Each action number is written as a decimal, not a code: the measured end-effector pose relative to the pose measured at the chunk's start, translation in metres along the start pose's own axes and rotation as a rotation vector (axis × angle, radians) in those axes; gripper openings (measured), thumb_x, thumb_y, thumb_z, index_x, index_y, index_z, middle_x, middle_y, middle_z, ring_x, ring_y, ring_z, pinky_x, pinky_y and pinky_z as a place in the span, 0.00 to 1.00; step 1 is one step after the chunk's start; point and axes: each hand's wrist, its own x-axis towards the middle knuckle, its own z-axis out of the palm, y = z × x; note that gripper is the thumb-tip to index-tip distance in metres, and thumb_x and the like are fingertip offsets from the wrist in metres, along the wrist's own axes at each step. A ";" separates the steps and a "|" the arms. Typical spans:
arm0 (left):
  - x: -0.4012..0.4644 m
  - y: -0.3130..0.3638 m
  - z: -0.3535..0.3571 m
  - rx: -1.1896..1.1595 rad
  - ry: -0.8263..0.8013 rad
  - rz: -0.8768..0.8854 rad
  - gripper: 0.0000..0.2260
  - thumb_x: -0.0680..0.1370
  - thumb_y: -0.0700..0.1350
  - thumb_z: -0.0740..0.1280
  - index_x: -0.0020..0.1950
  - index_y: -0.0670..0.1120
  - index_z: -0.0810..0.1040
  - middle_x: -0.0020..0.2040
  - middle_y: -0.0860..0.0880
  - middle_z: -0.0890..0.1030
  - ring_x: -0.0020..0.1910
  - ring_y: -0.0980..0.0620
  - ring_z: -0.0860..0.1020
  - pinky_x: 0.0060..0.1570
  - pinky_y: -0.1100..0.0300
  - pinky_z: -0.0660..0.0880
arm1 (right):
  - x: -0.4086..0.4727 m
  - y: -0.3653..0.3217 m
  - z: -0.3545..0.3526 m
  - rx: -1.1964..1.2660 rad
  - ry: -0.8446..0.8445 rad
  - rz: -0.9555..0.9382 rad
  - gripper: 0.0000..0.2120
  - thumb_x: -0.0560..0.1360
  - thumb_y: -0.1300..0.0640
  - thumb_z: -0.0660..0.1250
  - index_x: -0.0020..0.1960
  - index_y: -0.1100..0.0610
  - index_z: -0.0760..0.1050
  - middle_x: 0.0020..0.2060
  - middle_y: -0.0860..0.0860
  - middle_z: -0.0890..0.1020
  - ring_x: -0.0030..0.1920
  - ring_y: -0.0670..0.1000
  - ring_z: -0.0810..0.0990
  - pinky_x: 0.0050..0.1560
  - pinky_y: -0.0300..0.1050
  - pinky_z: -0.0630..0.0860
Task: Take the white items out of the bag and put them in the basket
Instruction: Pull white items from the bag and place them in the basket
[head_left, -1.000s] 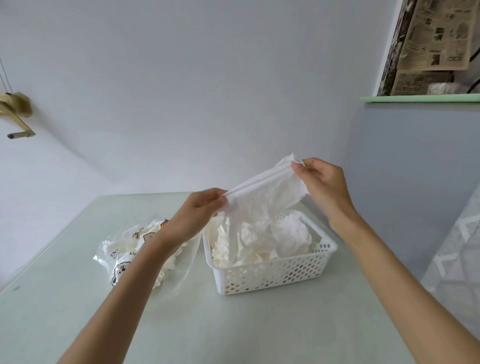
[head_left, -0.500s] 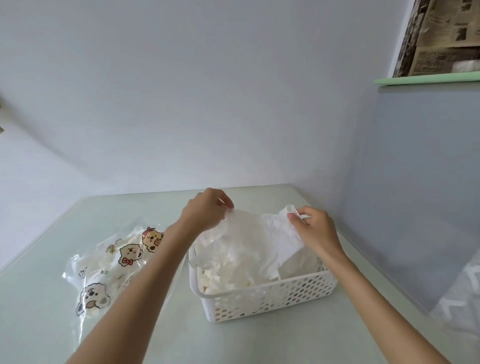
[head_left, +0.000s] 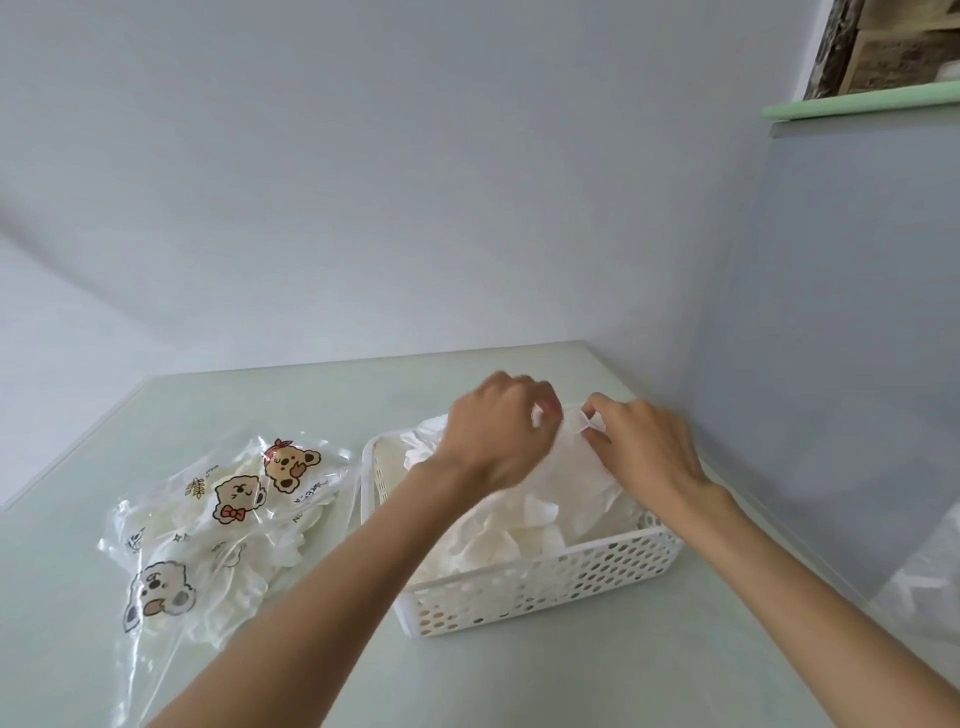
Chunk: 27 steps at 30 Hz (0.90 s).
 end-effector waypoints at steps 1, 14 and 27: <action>-0.001 0.002 0.006 0.058 -0.138 0.050 0.11 0.80 0.50 0.59 0.57 0.53 0.78 0.61 0.51 0.77 0.64 0.50 0.69 0.58 0.54 0.67 | 0.001 0.001 0.001 -0.070 0.000 -0.030 0.09 0.80 0.50 0.59 0.59 0.51 0.72 0.47 0.51 0.83 0.48 0.57 0.81 0.39 0.45 0.65; -0.048 -0.037 0.009 0.286 -0.617 -0.142 0.46 0.70 0.76 0.54 0.78 0.55 0.37 0.77 0.55 0.34 0.76 0.51 0.32 0.75 0.45 0.37 | 0.009 0.012 -0.011 -0.144 -0.231 -0.143 0.28 0.70 0.38 0.70 0.63 0.53 0.68 0.55 0.51 0.72 0.49 0.52 0.77 0.42 0.45 0.71; -0.040 -0.027 -0.003 0.343 -0.558 -0.056 0.48 0.70 0.76 0.51 0.79 0.50 0.41 0.79 0.51 0.39 0.77 0.53 0.38 0.76 0.50 0.40 | -0.014 -0.043 -0.024 0.264 -0.636 -0.014 0.23 0.81 0.59 0.54 0.76 0.56 0.54 0.72 0.55 0.56 0.73 0.57 0.56 0.69 0.52 0.60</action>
